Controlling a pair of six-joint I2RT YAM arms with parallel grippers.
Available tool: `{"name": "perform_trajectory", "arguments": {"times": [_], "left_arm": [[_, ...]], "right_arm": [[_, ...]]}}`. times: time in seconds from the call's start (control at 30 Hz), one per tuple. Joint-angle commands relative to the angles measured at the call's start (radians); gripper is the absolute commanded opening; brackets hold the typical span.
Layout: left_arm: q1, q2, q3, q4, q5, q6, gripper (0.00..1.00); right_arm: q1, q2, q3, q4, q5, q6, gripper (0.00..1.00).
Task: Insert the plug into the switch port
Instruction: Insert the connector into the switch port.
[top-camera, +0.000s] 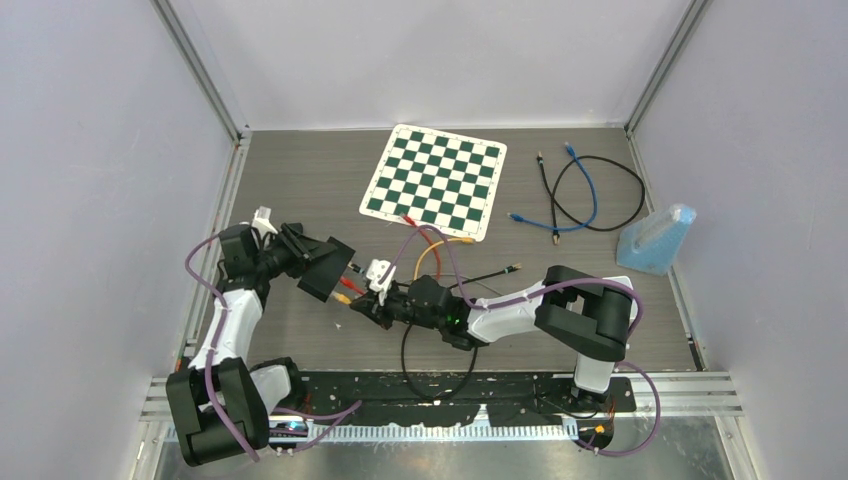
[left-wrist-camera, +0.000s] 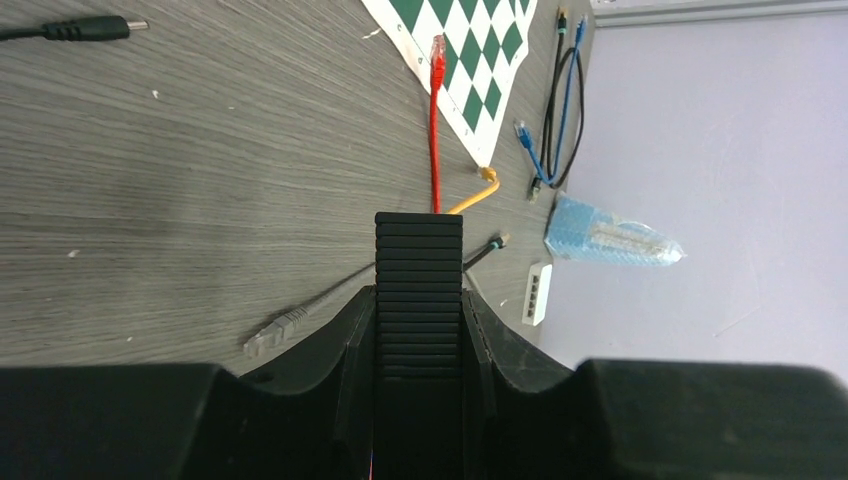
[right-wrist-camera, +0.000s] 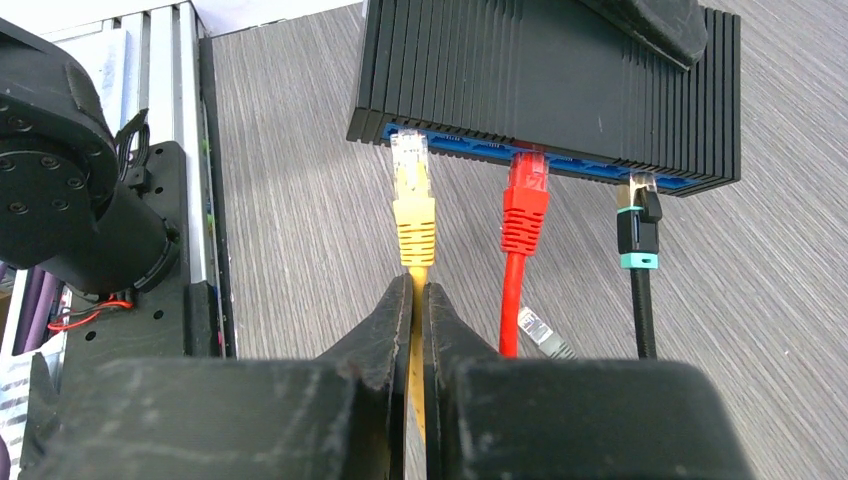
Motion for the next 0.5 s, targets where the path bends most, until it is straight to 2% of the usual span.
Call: {"name": "perform_trajectory", "arguments": {"times": [0.0,0.27,0.47], "left_arm": [[-0.012,-0.032,0.037,-0.069,-0.023,0.074,0.0],[-0.017,-0.043,0.029,-0.04,-0.024,0.045,0.0],[-0.017,-0.037,0.04,-0.077,-0.045,0.104,0.0]], "right_arm": [[-0.002,-0.054,0.113,0.056,0.041,0.015,0.05],[0.011,-0.001,0.164,0.046,0.039,0.09,0.05],[0.011,-0.021,0.143,0.036,0.113,0.142,0.05]]}}
